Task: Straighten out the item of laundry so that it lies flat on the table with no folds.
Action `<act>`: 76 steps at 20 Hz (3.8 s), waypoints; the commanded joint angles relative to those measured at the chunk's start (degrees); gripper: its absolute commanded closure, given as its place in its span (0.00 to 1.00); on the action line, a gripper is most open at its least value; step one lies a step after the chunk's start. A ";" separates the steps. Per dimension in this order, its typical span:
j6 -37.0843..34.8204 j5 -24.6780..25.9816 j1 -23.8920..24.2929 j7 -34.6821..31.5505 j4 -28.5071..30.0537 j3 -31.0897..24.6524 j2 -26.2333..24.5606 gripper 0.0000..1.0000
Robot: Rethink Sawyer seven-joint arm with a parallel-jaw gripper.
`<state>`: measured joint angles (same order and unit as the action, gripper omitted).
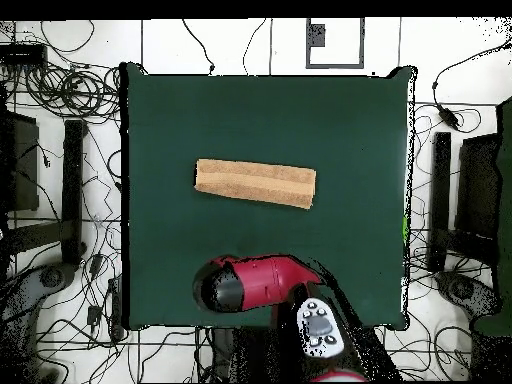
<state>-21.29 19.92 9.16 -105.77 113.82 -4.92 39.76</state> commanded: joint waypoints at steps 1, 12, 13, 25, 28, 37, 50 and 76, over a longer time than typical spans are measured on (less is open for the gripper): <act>-6.95 -2.73 -1.53 -3.50 -14.76 -3.45 -9.32 0.00; -5.40 -4.95 -4.36 -7.12 -26.27 -3.32 -18.43 0.00; -4.90 -5.56 -5.00 -7.99 -26.95 -3.33 -19.38 0.00; -8.48 -13.32 -13.99 -15.45 -32.03 0.16 -21.23 0.00; -8.72 -14.74 -14.51 -14.81 -33.01 0.18 -21.85 0.00; -12.10 -17.81 -15.54 -12.88 -36.16 -0.03 -22.32 0.00; -23.35 -22.18 -16.04 -9.01 -36.88 0.57 -15.95 0.00; -10.85 -23.54 -19.56 -14.02 -37.22 4.56 -22.59 0.00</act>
<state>-37.34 -1.36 -8.19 -105.78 76.37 1.89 22.83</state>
